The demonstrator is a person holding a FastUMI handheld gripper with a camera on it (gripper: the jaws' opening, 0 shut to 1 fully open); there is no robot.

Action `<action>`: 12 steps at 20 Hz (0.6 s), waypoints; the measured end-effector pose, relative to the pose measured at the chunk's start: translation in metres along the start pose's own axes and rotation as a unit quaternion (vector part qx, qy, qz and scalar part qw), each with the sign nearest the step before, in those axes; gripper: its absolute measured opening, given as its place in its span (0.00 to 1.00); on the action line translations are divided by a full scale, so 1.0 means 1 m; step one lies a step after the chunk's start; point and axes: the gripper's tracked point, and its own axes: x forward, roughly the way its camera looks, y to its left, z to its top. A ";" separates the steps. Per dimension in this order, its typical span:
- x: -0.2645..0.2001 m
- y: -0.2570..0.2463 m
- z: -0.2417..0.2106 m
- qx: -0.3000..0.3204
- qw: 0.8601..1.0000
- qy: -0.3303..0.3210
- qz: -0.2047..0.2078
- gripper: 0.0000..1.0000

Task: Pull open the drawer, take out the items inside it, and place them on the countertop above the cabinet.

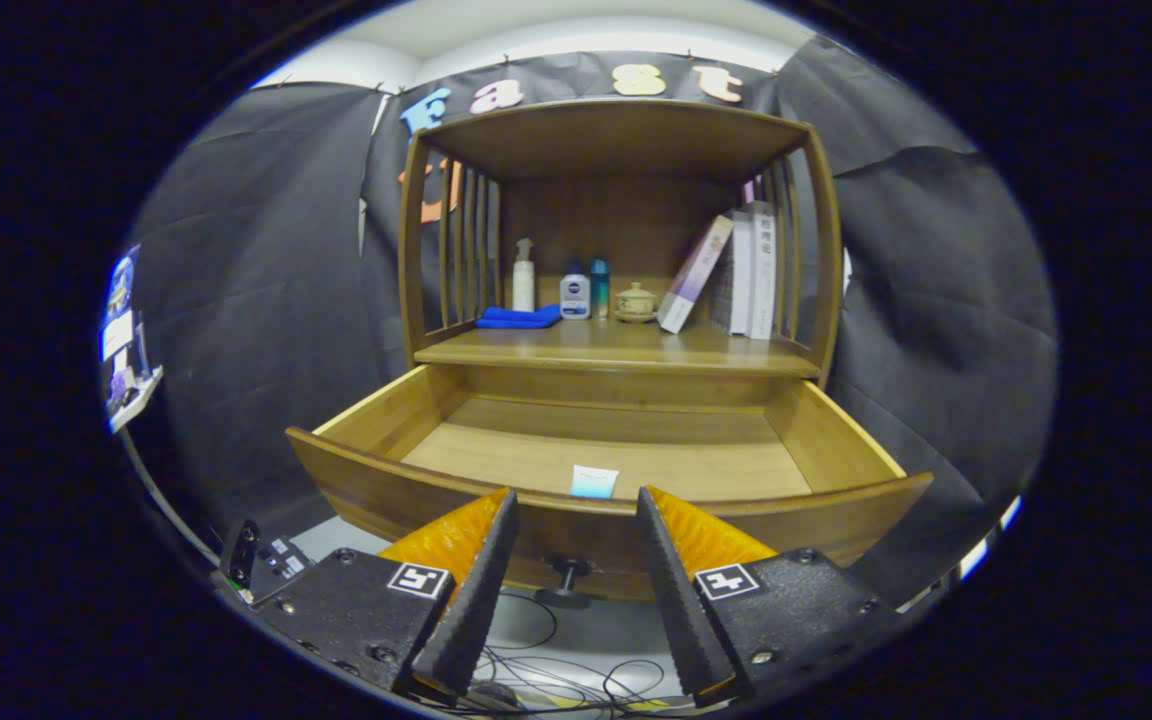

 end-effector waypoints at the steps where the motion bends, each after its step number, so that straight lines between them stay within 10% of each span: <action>1: 0.004 0.003 0.003 -0.003 1.000 0.010 0.007 0.76; 12: 0.072 -0.009 0.019 0.026 0.989 0.143 0.016 0.76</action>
